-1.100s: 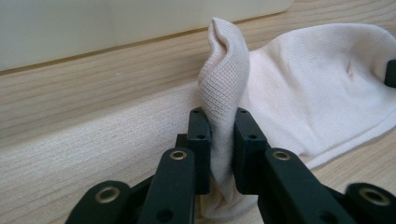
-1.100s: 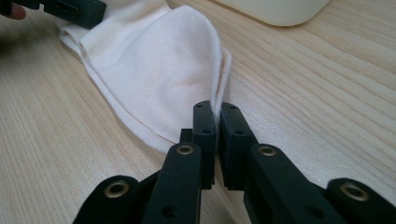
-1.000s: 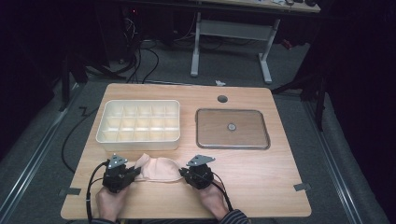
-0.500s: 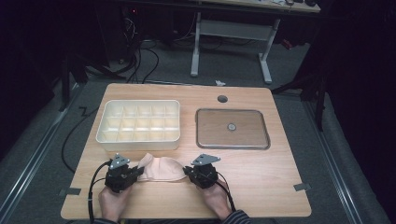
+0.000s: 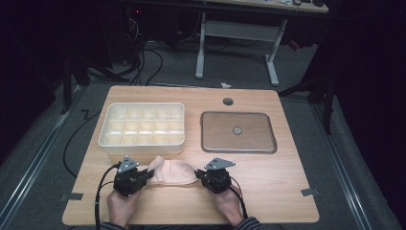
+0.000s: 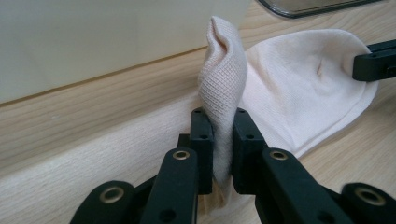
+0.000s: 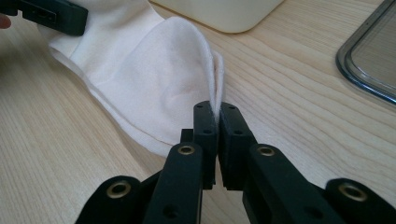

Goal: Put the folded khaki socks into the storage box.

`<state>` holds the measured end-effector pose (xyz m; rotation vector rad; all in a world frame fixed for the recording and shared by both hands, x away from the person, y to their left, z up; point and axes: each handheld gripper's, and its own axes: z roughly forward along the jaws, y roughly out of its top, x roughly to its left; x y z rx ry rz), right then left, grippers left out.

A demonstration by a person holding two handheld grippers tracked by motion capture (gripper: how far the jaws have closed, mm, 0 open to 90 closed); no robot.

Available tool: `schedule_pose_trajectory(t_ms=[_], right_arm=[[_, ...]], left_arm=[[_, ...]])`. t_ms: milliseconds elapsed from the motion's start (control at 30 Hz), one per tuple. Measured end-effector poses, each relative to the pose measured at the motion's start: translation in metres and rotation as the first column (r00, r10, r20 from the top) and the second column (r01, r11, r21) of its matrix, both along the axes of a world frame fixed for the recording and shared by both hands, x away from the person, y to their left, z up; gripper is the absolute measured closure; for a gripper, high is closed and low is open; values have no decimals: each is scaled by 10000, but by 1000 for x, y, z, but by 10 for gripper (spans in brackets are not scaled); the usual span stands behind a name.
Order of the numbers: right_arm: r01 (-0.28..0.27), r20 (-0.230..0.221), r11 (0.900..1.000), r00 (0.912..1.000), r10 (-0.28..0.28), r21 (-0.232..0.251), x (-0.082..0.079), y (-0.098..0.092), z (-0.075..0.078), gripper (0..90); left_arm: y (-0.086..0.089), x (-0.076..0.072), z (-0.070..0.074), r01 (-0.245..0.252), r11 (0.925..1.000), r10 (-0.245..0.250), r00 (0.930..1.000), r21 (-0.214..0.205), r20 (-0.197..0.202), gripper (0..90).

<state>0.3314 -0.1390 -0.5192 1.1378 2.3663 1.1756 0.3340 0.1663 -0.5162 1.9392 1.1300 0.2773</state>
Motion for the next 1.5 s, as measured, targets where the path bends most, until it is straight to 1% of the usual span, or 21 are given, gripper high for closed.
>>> schedule_pose_trajectory(t_ms=[100,133,267,400,600,767,833,933,967,1100,1133,1300,1400,1467,1500], right_arm=[[-1,66,10000,10000,1,-35,-1,-5,1,865],[76,80,10000,9999,-75,-40,-2,-9,1,865],[224,35,9997,9997,-224,-2,-3,-15,2,866],[331,60,9994,9994,-330,-56,-4,-21,2,866],[480,141,9988,9988,-479,-89,-7,-28,3,865],[716,207,9974,9972,-714,-66,-9,-39,4,865],[800,203,9967,9966,-797,-120,-10,-43,4,865],[901,189,9959,9958,-899,-107,-11,-47,4,865],[979,225,9952,9950,-976,-93,-12,-52,4,865],[1130,206,9935,9934,-1127,-109,-13,-58,4,865],[1169,225,9931,9929,-1166,-124,-13,-60,4,865],[1411,285,9899,9896,-1408,-92,-13,-69,5,864],[1515,322,9883,9880,-1508,-184,-13,-74,5,865],[1605,234,9868,9868,-1600,-225,-13,-76,3,864],[1605,234,9868,9868,-1600,-225,-13,-76,3,864]], left_arm=[[-5,1,1,91,9999,-91,9999,-63,54,815],[-7,1,1,137,9999,-137,9999,-44,76,815],[-14,3,0,269,9996,-268,9996,-69,25,815],[-23,2,-1,514,9982,-516,9987,322,53,816],[-30,3,3,634,9978,-637,9978,177,178,816],[-37,5,3,772,9967,-778,9967,252,237,815],[-44,5,3,887,9958,-893,9956,208,287,815],[-49,6,2,921,9956,-926,9953,175,281,814],[-52,7,2,970,9951,-975,9949,166,277,813],[-58,7,1,990,9951,-991,9947,77,273,812],[-61,7,1,986,9951,-986,9947,35,276,812],[-71,10,-2,1037,9945,-1039,9943,117,228,810],[-76,11,-3,1083,9941,-1085,9939,112,197,806],[-78,11,-4,1085,9940,-1087,9939,142,199,802],[-80,11,-4,1097,9937,-1101,9938,240,176,802]])
